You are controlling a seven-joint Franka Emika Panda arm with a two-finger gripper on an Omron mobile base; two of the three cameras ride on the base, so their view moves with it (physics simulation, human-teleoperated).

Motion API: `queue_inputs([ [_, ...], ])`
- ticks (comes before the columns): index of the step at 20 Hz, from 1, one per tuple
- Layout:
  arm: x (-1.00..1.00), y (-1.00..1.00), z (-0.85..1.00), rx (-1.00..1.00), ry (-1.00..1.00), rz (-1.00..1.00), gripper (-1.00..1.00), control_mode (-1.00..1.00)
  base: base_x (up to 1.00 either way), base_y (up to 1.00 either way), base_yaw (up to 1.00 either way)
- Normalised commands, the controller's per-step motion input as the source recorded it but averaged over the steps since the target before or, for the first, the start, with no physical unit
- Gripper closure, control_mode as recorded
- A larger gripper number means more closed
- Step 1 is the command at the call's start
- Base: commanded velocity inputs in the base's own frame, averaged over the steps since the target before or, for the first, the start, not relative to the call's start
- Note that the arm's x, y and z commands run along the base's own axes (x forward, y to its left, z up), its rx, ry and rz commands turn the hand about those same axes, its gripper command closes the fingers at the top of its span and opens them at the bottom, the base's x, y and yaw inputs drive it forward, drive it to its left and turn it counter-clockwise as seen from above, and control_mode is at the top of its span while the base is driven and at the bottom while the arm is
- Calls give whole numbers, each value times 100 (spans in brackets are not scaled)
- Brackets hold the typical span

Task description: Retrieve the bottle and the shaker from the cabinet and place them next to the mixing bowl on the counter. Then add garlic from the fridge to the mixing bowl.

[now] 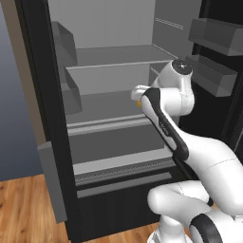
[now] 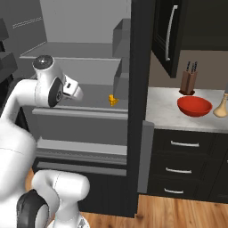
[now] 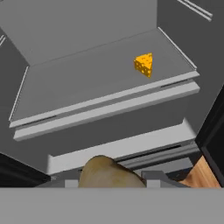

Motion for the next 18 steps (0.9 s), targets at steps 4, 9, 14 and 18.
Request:
queue_inputs([
  [4,-74,20,88,-6,-3,17,100,-100,0,0,0],
  [9,-61,7,45,-11,-7,10,100,-100,0,0,0],
  [14,-37,0,2,-22,-1,0,100,-100,0,0,0],
  [18,-42,0,15,2,-9,0,100,-100,0,0,0],
])
